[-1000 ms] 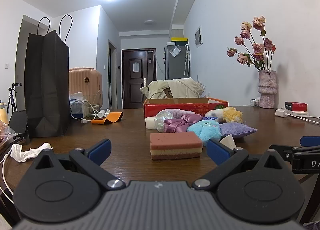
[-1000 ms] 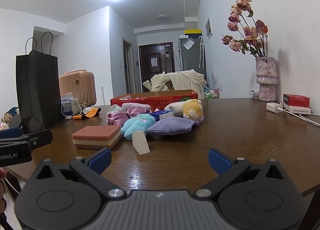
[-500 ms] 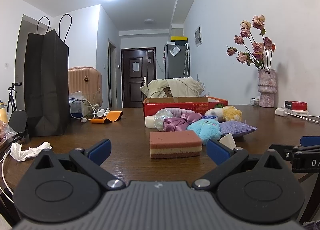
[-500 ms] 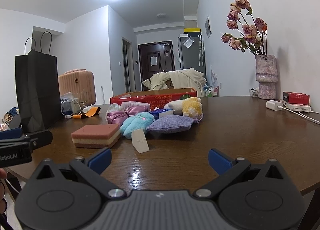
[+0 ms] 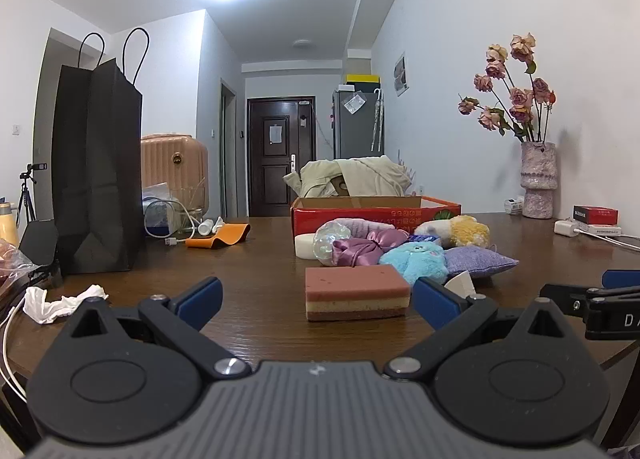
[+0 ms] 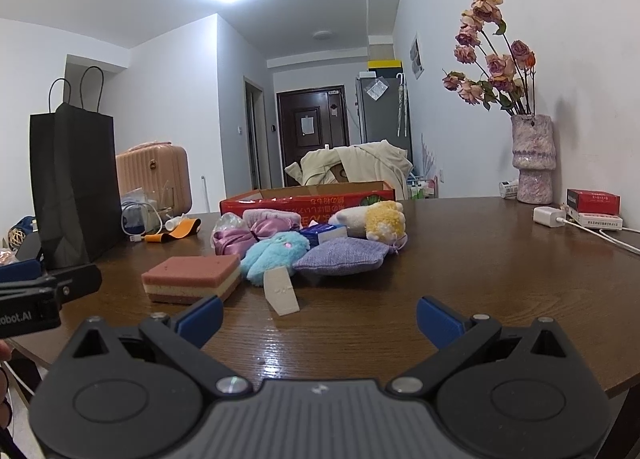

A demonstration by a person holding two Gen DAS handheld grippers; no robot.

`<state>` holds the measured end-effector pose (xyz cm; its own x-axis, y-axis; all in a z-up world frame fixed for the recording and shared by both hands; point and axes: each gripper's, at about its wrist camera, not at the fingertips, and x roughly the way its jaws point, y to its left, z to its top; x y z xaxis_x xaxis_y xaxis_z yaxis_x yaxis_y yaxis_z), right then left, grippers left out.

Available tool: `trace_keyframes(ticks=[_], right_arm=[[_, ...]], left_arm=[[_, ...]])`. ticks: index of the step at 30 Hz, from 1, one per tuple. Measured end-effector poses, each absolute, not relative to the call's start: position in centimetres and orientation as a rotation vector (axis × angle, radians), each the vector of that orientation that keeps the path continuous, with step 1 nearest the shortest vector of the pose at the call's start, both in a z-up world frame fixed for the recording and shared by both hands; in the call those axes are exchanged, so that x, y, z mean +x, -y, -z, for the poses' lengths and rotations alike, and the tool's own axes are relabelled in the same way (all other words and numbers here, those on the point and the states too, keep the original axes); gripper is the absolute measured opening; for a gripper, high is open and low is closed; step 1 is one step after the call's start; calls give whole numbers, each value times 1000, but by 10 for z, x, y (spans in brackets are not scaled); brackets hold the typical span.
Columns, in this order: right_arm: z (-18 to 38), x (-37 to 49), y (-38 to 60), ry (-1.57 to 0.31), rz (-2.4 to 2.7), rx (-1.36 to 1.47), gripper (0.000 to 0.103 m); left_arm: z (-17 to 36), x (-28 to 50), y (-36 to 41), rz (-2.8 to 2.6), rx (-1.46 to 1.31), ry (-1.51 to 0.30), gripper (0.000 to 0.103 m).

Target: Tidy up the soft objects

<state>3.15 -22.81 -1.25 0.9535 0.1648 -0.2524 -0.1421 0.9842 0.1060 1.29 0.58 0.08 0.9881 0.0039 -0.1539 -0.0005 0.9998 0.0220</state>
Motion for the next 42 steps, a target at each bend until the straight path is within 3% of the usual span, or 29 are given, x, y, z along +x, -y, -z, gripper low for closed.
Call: trace_keyframes(ticks=[23,28,31,33,36,37,39,40,42], right_arm=[[9,42,224,-225,-172,65,103],[1,69,221,-244,-259,116,103],[-8,101,218,-371,-330,190,102],[-14,119,213,-415,-391,229,87],[-21,139,198,-419,-446,224,76],[-21,154,187,-448,-461,224,71],[-19,163,181,-472,-476,235,48],[-17,171,178,-491,-486,240,44],[-11,186,170,-532,-489,233,41]], left_arm=[[-1,32,-8,7,27,-182,103],[-8,64,-18,45,-25,-250,103],[-14,89,-30,20,-90,-300,103],[-19,107,-39,48,-135,-331,103],[-25,129,-50,82,-187,-363,90],[-26,137,-52,77,-200,-383,81],[-23,154,-57,84,-231,-442,66],[-20,161,-59,93,-247,-466,60],[-14,171,-64,121,-284,-520,60]])
